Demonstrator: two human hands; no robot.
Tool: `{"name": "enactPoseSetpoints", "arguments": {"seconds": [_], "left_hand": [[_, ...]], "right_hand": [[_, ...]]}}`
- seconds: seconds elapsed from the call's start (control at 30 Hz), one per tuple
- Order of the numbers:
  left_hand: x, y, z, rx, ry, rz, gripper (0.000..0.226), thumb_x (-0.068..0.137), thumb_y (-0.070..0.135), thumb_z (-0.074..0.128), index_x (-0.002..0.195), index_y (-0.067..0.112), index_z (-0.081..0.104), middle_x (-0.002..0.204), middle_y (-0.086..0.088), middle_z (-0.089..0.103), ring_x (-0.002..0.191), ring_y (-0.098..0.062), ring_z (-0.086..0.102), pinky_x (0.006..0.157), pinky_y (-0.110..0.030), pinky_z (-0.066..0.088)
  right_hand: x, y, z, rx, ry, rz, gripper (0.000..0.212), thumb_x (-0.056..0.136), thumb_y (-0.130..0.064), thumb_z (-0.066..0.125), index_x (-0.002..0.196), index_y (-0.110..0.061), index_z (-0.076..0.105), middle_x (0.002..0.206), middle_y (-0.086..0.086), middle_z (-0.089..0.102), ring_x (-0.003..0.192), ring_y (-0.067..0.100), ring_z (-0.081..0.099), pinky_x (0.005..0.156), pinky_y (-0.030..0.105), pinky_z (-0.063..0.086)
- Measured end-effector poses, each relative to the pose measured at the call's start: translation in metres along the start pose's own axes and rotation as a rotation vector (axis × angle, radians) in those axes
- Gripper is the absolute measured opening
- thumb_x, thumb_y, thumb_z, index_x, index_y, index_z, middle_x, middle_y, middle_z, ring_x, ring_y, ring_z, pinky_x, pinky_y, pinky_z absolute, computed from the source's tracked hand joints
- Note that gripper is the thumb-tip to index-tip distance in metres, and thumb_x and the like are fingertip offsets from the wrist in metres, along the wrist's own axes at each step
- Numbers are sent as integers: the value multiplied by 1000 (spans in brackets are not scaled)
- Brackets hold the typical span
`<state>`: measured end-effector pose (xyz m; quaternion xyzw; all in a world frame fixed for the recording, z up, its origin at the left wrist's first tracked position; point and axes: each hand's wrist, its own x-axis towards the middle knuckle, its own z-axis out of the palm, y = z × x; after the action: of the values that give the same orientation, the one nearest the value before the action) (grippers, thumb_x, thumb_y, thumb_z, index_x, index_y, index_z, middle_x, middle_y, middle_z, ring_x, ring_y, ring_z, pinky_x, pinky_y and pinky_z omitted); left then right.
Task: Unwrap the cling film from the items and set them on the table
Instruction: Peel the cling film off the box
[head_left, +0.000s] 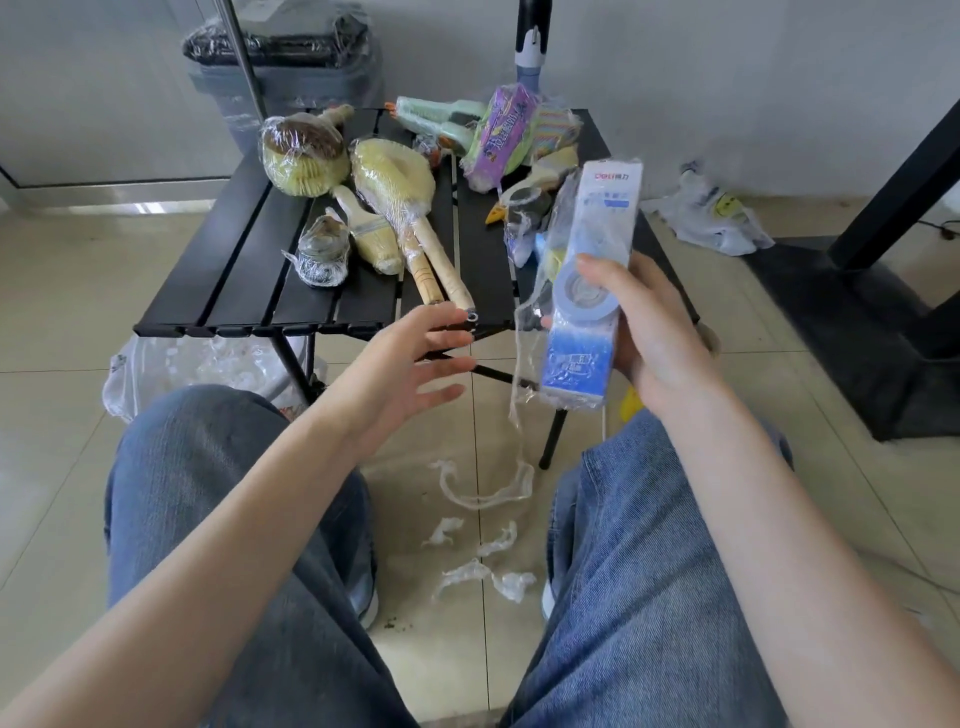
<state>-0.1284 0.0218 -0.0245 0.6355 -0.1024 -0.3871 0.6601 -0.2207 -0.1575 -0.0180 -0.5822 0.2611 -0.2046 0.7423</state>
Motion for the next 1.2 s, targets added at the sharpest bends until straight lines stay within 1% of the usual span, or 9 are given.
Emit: {"name": "enactPoseSetpoints", "arguments": {"seconds": [0.07, 0.13, 0.37, 0.5, 0.67, 0.8, 0.97, 1.1, 1.2], "left_hand": [[1, -1, 10, 75, -49, -33, 42, 86, 55, 50, 109, 21, 61, 91, 5, 65, 83, -12, 64, 81, -33, 52], [2, -2, 23, 103, -74, -29, 44, 84, 61, 47, 98, 22, 62, 75, 9, 67, 74, -9, 63, 80, -31, 51], [15, -10, 33, -260, 158, -36, 32, 103, 27, 42, 76, 13, 50, 61, 2, 44, 52, -9, 40, 43, -15, 42], [18, -12, 26, -335, 202, -49, 31, 104, 32, 37, 78, 15, 40, 57, 3, 36, 40, -5, 29, 32, -13, 25], [17, -8, 25, -114, 38, -79, 48, 97, 57, 34, 78, 19, 58, 50, 9, 36, 40, -5, 19, 38, -15, 14], [14, -3, 18, 82, 177, 141, 28, 94, 42, 56, 97, 17, 69, 50, 9, 28, 43, -7, 23, 38, -16, 20], [13, -4, 15, 121, 275, 303, 25, 99, 31, 51, 86, 20, 70, 52, 6, 27, 43, -8, 22, 40, -17, 22], [11, -3, 14, 385, 465, 510, 28, 100, 30, 47, 81, 21, 65, 55, 12, 53, 50, -4, 45, 57, -26, 38], [12, -1, 18, 403, 463, 459, 28, 101, 27, 39, 82, 14, 54, 70, 14, 68, 68, -14, 60, 67, -37, 45]], "right_hand": [[-3, 4, 8, -34, -31, -17, 42, 86, -24, 69, 124, -19, 53, 109, 3, 70, 92, 17, 71, 72, 34, 57], [-7, 9, 17, -47, -52, -24, 44, 84, -23, 71, 124, -20, 53, 108, 3, 71, 89, 16, 72, 71, 35, 58], [-15, 21, 26, 33, -54, 68, 52, 82, -26, 72, 126, -16, 45, 100, 1, 68, 80, 10, 71, 64, 28, 54], [-19, 22, 26, 113, -88, 101, 45, 82, -25, 69, 121, -16, 48, 90, -3, 67, 75, 8, 69, 66, 28, 52], [-23, 25, 31, 72, -121, 88, 42, 83, -24, 69, 121, -16, 53, 96, 4, 68, 81, 13, 68, 71, 29, 53], [-24, 24, 26, 281, -141, 163, 40, 72, -29, 70, 109, -16, 65, 92, 3, 69, 82, 16, 66, 81, 31, 51], [-25, 26, 23, 440, -196, 192, 43, 75, -29, 61, 116, -14, 64, 105, 6, 70, 94, 20, 67, 84, 32, 54], [-26, 30, 22, 537, -263, 222, 49, 80, -30, 54, 125, -13, 59, 116, 7, 68, 103, 22, 67, 87, 35, 56], [-24, 33, 24, 530, -304, 225, 40, 89, -33, 47, 122, -15, 60, 120, 8, 67, 110, 23, 64, 95, 38, 51]]}}
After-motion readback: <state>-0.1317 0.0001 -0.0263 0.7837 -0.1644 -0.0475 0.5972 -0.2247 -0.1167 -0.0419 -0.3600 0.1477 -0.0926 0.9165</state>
